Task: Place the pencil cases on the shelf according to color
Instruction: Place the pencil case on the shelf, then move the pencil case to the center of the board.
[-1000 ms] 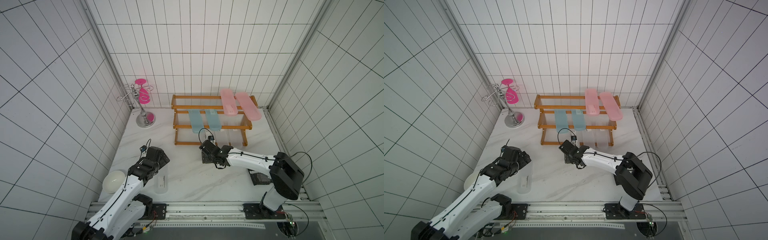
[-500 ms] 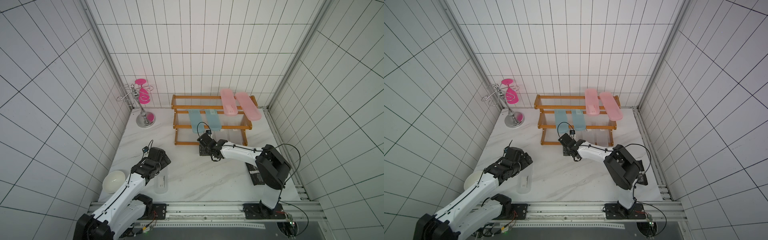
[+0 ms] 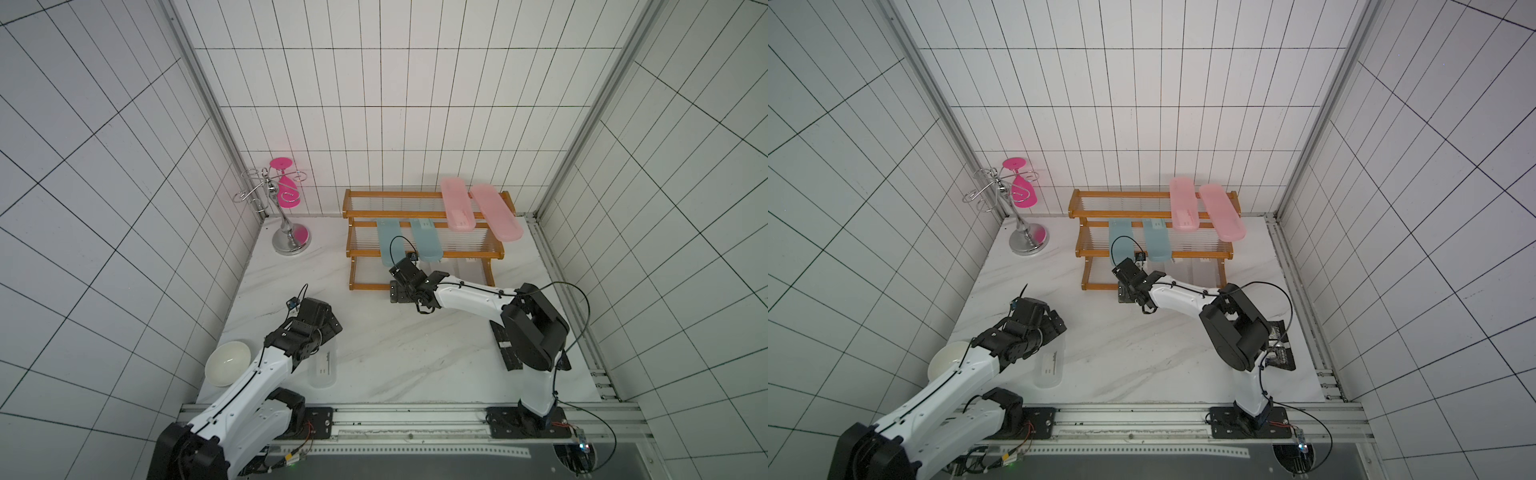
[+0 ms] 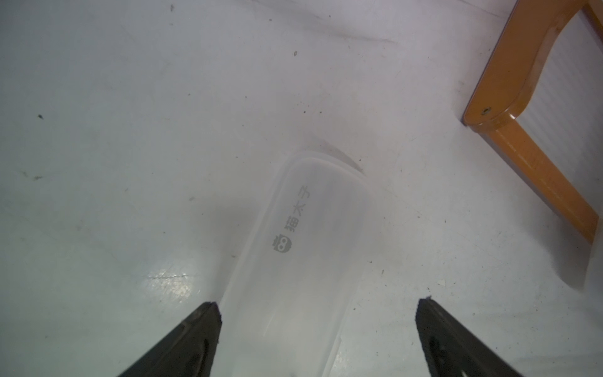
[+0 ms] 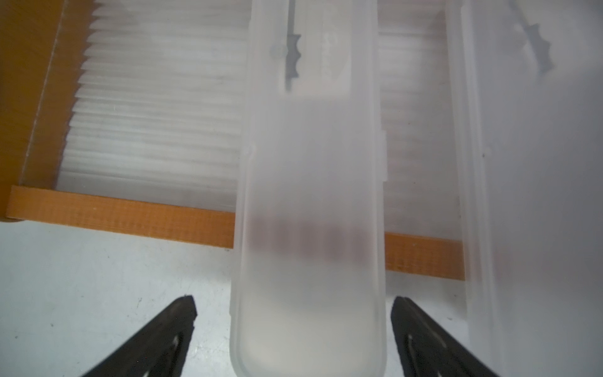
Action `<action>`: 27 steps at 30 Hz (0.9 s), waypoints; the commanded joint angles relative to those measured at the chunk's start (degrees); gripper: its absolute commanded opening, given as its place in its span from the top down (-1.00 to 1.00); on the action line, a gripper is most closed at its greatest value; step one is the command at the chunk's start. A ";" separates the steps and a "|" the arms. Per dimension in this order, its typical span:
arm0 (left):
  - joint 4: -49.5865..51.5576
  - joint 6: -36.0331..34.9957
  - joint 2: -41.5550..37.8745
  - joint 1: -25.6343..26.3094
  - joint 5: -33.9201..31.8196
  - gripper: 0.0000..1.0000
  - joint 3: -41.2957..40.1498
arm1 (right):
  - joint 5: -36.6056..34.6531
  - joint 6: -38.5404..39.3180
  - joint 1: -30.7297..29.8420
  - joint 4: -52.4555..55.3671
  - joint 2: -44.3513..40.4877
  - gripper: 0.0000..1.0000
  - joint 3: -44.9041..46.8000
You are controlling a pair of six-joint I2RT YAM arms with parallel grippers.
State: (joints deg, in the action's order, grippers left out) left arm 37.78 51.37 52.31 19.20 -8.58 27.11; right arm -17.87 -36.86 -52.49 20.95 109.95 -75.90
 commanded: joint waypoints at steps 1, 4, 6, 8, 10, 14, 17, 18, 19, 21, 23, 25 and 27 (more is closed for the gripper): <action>1.73 -0.58 -1.07 0.22 -0.63 -0.95 -0.63 | -3.15 -2.28 -0.98 5.61 -1.71 -0.98 -2.90; 4.33 1.68 -1.35 0.22 -2.98 -0.96 -0.76 | -7.58 -5.09 -3.86 13.00 -4.23 -0.98 -5.51; 2.83 1.91 -1.41 0.22 -1.68 -0.95 -1.41 | -8.73 -6.80 -5.51 14.58 -6.41 -0.98 -4.61; 1.49 2.06 -0.69 0.22 -0.51 -0.95 -1.59 | -8.93 -8.81 -6.56 14.44 -9.01 -0.98 -1.70; 2.39 2.02 0.43 0.22 0.38 -0.95 -0.78 | -8.53 -10.33 -7.37 13.50 -11.29 -0.98 1.71; 4.92 1.53 0.89 0.22 1.71 -0.95 0.31 | -8.45 -12.93 -10.18 13.45 -15.87 -0.98 7.16; 5.68 1.45 -0.17 0.31 1.72 -0.95 0.06 | -10.04 -15.25 -13.20 14.79 -19.23 -0.98 10.21; 5.81 1.61 -0.20 0.30 1.84 -0.95 -0.04 | -10.40 -15.79 -14.29 14.91 -20.54 -0.98 11.55; 5.75 1.78 0.13 0.31 2.09 -0.95 -0.11 | -10.60 -16.37 -15.25 15.06 -21.69 -0.98 12.89; 4.62 2.44 1.19 0.31 3.49 -0.95 -0.56 | -10.82 -17.23 -17.06 15.02 -24.10 -0.98 15.12; 2.98 3.38 2.77 0.46 5.01 -0.95 -1.07 | -11.12 -17.71 -18.76 14.91 -26.29 -0.98 17.12; 1.44 4.73 4.42 1.86 5.07 -0.95 -1.01 | -11.05 -17.61 -20.47 14.60 -28.03 -0.98 18.95; 0.08 6.55 5.97 4.65 4.39 -0.95 -0.34 | -11.39 -18.08 -21.68 15.69 -29.27 -0.98 20.04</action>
State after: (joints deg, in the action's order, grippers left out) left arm 40.93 55.31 57.01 21.63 -4.93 26.11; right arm -27.16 -53.28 -72.95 34.50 82.52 -58.46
